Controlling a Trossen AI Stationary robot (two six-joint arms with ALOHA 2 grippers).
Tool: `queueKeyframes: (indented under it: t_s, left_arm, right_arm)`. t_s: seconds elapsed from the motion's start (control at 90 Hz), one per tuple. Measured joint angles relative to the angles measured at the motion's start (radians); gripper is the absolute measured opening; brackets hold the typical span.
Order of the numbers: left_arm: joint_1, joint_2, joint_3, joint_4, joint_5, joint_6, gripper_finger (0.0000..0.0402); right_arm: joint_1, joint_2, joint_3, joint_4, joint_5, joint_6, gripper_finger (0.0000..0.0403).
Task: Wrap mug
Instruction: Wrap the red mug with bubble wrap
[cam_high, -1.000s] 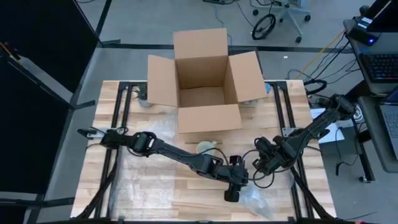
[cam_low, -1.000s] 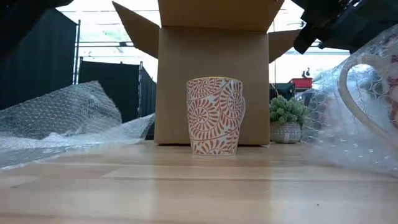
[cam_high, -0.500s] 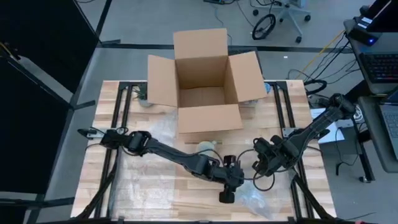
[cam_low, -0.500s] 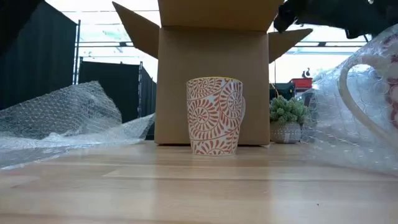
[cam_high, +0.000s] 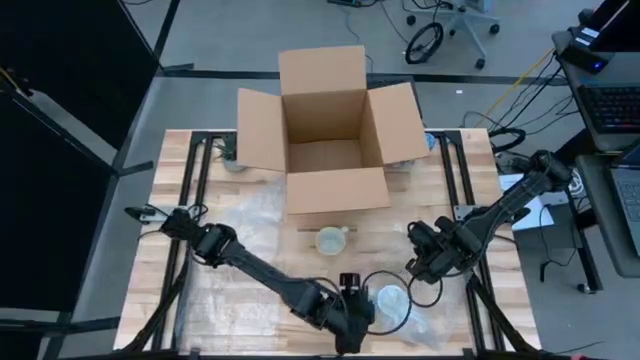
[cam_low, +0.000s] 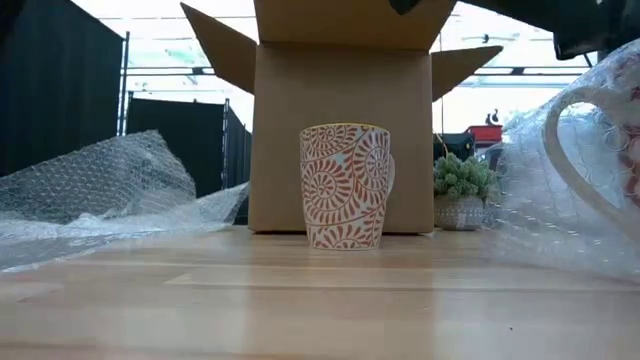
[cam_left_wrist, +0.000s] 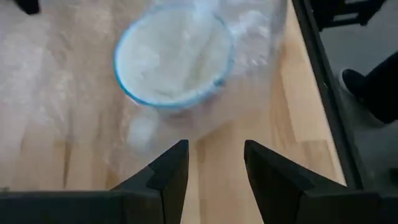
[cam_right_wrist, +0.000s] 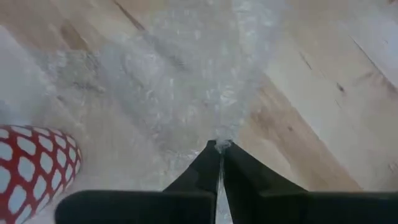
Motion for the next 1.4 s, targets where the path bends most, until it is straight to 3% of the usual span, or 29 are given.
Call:
queueKeyframes:
  t_s: [0.478, 0.9, 1.156, 1.4]
  left_arm:
    - [-0.040, -0.012, -0.066, -0.058, -0.119, -0.074, 0.0145]
    - [-0.036, -0.027, -0.144, -0.064, -0.138, -0.157, 0.0145]
    - [-0.023, -0.027, -0.144, 0.102, -0.097, -0.096, 0.0145]
    - [0.024, -0.005, -0.144, 0.307, 0.023, 0.013, 0.0145]
  right_arm:
    - [0.052, -0.001, 0.000, 0.005, 0.007, 0.064, 0.0000]
    - [0.060, -0.001, 0.001, 0.032, 0.007, 0.038, 0.0000]
    - [0.065, -0.001, 0.002, 0.078, 0.002, 0.024, 0.0000]
    - [0.073, -0.001, 0.033, 0.217, 0.004, -0.018, 0.0000]
